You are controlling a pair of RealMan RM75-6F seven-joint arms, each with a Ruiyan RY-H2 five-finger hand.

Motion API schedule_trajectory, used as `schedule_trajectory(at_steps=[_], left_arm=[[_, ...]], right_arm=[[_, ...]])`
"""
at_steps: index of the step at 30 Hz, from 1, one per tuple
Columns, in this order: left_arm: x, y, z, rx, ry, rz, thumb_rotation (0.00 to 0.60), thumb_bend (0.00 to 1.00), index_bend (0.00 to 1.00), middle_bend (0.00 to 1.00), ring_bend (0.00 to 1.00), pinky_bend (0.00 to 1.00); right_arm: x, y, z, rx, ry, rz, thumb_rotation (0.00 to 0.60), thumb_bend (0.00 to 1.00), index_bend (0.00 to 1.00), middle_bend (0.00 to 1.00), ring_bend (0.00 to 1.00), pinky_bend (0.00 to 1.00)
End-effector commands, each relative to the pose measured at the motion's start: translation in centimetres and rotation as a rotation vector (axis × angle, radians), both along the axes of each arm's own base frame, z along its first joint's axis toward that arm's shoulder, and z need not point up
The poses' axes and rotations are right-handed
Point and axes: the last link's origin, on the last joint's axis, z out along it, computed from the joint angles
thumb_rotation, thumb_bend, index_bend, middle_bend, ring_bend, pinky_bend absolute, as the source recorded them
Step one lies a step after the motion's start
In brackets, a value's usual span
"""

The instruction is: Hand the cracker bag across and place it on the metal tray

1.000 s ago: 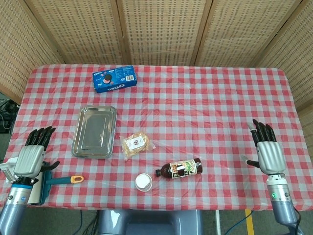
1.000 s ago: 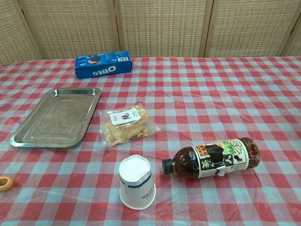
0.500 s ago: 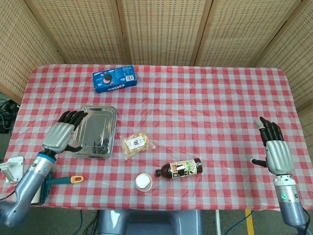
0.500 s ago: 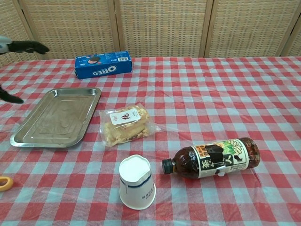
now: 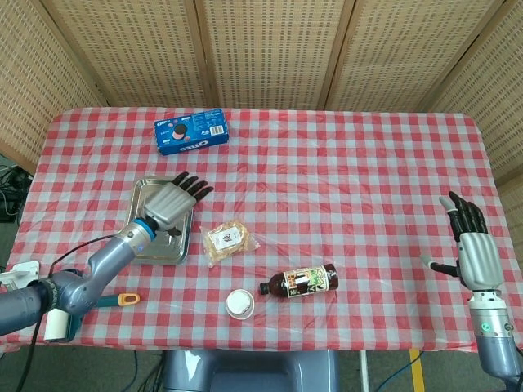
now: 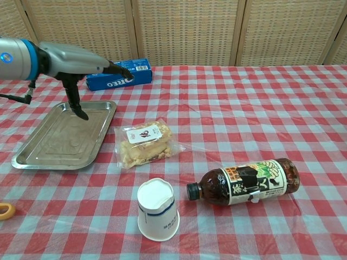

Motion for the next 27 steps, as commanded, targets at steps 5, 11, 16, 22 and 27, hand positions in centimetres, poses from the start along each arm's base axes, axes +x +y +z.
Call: schedule_trajectory(at_steps=[5, 11, 16, 22, 27], left_arm=[[1.1, -0.7, -3.6, -0.123, 0.097, -0.048, 0.600, 0.01, 0.00, 0.00, 0.00, 0.00], [2.1, -1.3, -5.7, -0.161, 0.103, -0.063, 0.600, 0.02, 0.00, 0.00, 0.00, 0.00], [2.7, -1.1, -7.4, -0.162, 0.124, -0.084, 0.600, 0.02, 0.00, 0.00, 0.00, 0.00], [3.5, -1.1, -8.6, -0.167, 0.126, -0.087, 0.600, 0.02, 0.00, 0.00, 0.00, 0.00], [3.9, -1.2, -9.2, -0.160, 0.117, -0.099, 0.600, 0.02, 0.00, 0.00, 0.00, 0.00]], right_arm=[[-0.1, 0.0, 0.4, -0.024, -0.020, 0.009, 0.600, 0.15, 0.06, 0.00, 0.00, 0.00], [-0.3, 0.0, 0.7, -0.033, -0.042, 0.007, 0.600, 0.16, 0.06, 0.00, 0.00, 0.00], [-0.3, 0.2, 1.1, -0.043, -0.062, 0.017, 0.600, 0.16, 0.06, 0.00, 0.00, 0.00], [-0.4, 0.3, 1.3, -0.040, -0.078, 0.021, 0.600, 0.15, 0.06, 0.00, 0.00, 0.00], [-0.4, 0.3, 1.5, -0.040, -0.085, 0.020, 0.600, 0.16, 0.06, 0.00, 0.00, 0.00]])
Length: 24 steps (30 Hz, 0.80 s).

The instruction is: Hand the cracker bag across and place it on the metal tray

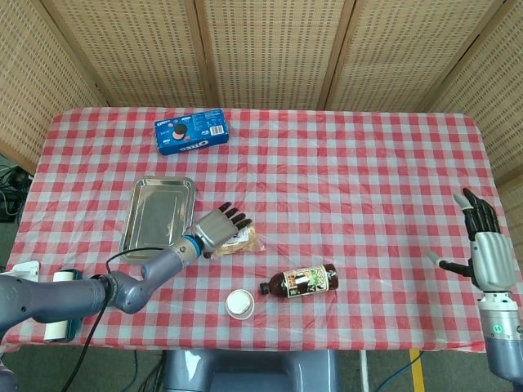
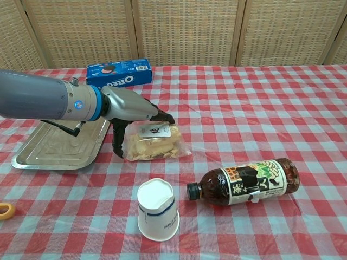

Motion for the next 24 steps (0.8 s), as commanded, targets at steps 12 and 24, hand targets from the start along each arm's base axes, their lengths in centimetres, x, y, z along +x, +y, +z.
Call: schedule_trajectory(at_steps=[12, 24], left_arm=[[0.9, 0.1, -0.9, 0.032, -0.028, -0.014, 0.600, 0.05, 0.00, 0.00, 0.00, 0.00], [1.9, -0.5, -1.7, 0.154, -0.140, -0.113, 0.600, 0.45, 0.47, 0.24, 0.21, 0.30]], right_arm=[[0.2, 0.1, -0.1, 0.006, -0.007, 0.012, 0.600, 0.15, 0.06, 0.00, 0.00, 0.00], [0.3, 0.3, 0.2, -0.004, -0.016, 0.027, 0.600, 0.15, 0.07, 0.00, 0.00, 0.00]])
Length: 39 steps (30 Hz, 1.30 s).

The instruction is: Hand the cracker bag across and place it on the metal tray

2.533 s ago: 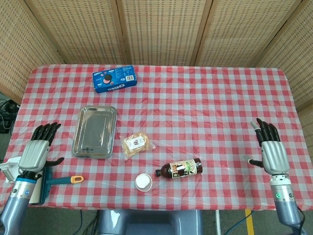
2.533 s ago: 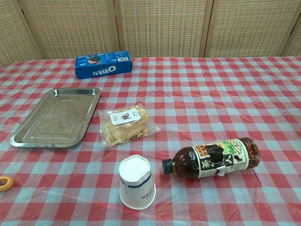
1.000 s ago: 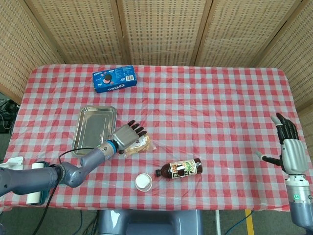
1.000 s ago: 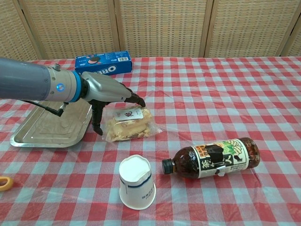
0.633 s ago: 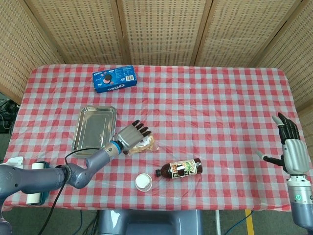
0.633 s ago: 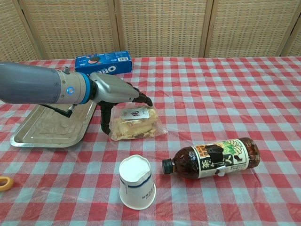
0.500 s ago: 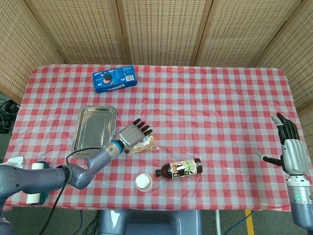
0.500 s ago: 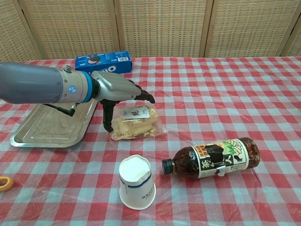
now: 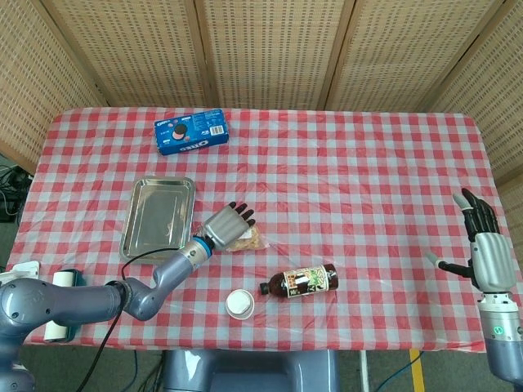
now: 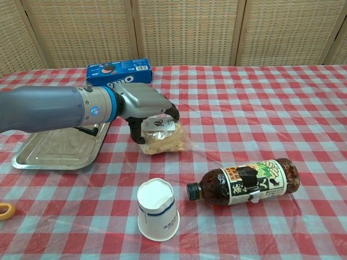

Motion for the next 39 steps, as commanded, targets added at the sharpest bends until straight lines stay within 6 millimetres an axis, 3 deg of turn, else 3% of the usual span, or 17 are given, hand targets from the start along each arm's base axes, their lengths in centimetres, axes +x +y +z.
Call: schedule_trajectory(at_steps=[1, 7, 14, 18, 23, 31, 36, 39], left_arm=[[0.1, -0.3, 0.0, 0.044, -0.067, -0.037, 0.600, 0.45, 0.47, 0.24, 0.22, 0.30], [-0.5, 0.0, 1.5, 0.077, -0.108, -0.049, 0.600, 0.45, 0.46, 0.24, 0.22, 0.29], [-2.2, 1.2, 5.7, 0.162, -0.130, -0.031, 0.600, 0.45, 0.46, 0.22, 0.22, 0.29], [-4.9, 1.6, 8.4, 0.212, -0.127, 0.022, 0.600, 0.44, 0.45, 0.22, 0.22, 0.29], [-8.7, 1.4, 10.2, 0.234, -0.104, 0.105, 0.600, 0.44, 0.44, 0.22, 0.21, 0.29], [-14.1, 0.9, 11.0, 0.247, -0.071, 0.220, 0.600, 0.43, 0.44, 0.21, 0.20, 0.29], [-15.6, 0.9, 10.9, 0.243, -0.064, 0.240, 0.600, 0.42, 0.42, 0.17, 0.17, 0.26], [-16.0, 0.9, 10.7, 0.236, -0.058, 0.255, 0.600, 0.33, 0.35, 0.10, 0.10, 0.19]], right_arm=[[0.0, 0.1, 0.0, -0.003, -0.001, 0.004, 0.600, 0.15, 0.07, 0.00, 0.00, 0.00], [0.0, 0.1, 0.1, -0.005, 0.000, 0.004, 0.600, 0.15, 0.07, 0.00, 0.00, 0.00], [0.1, 0.2, 0.1, -0.006, 0.002, 0.007, 0.600, 0.15, 0.07, 0.00, 0.00, 0.00], [0.2, 0.3, 0.0, -0.001, 0.011, 0.011, 0.600, 0.15, 0.07, 0.00, 0.00, 0.00], [0.3, 0.3, -0.1, 0.001, 0.018, 0.014, 0.600, 0.15, 0.07, 0.00, 0.00, 0.00], [0.7, 0.3, -0.4, 0.005, 0.032, 0.025, 0.600, 0.15, 0.07, 0.00, 0.00, 0.00], [0.7, 0.3, -0.3, 0.000, 0.030, 0.022, 0.600, 0.15, 0.07, 0.00, 0.00, 0.00], [0.8, 0.3, -0.4, 0.001, 0.031, 0.024, 0.600, 0.15, 0.07, 0.00, 0.00, 0.00]])
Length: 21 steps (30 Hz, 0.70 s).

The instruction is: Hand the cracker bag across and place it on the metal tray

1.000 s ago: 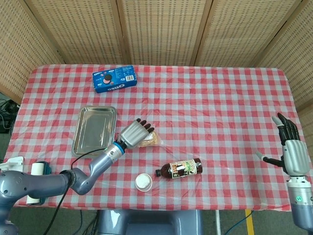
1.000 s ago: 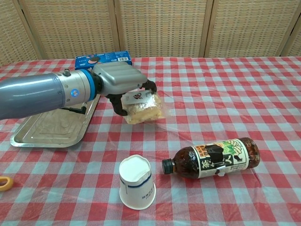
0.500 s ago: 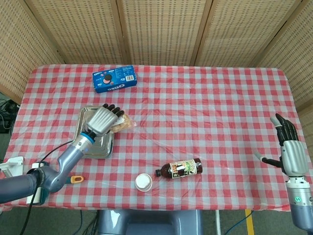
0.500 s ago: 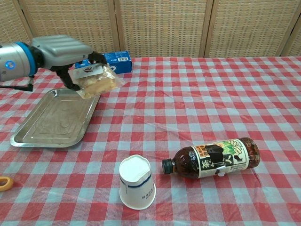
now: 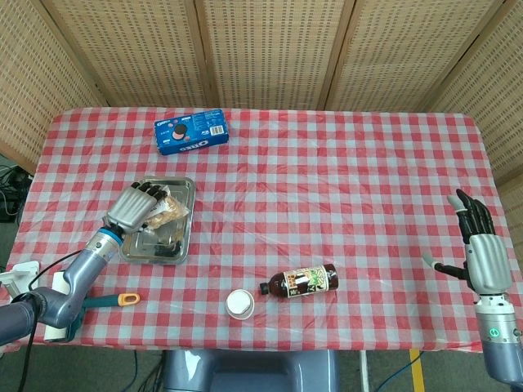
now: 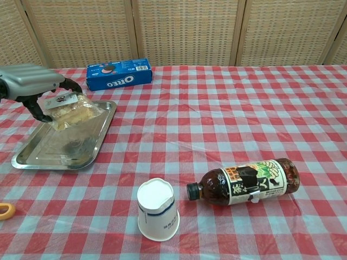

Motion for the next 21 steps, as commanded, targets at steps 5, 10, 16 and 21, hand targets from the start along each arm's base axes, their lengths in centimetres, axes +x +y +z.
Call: schedule_trajectory(at_steps=[5, 10, 16, 21], left_arm=[[-0.8, -0.2, -0.7, -0.040, 0.018, 0.044, 0.600, 0.19, 0.23, 0.00, 0.01, 0.09], [-1.1, -0.2, -0.5, -0.044, 0.027, 0.071, 0.600, 0.17, 0.12, 0.00, 0.00, 0.00], [-1.3, -0.2, 0.4, -0.029, 0.033, 0.105, 0.600, 0.16, 0.02, 0.00, 0.00, 0.00], [-0.5, -0.6, 1.7, 0.019, -0.065, 0.116, 0.600, 0.15, 0.01, 0.00, 0.00, 0.00]], right_arm=[[0.0, 0.1, -0.1, 0.003, 0.003, 0.000, 0.600, 0.15, 0.07, 0.00, 0.00, 0.00], [-0.1, 0.1, 0.1, -0.002, -0.001, -0.002, 0.600, 0.15, 0.07, 0.00, 0.00, 0.00], [-0.1, 0.1, 0.0, 0.002, 0.001, 0.001, 0.600, 0.15, 0.07, 0.00, 0.00, 0.00], [0.1, 0.2, -0.1, 0.003, 0.004, 0.006, 0.600, 0.15, 0.07, 0.00, 0.00, 0.00]])
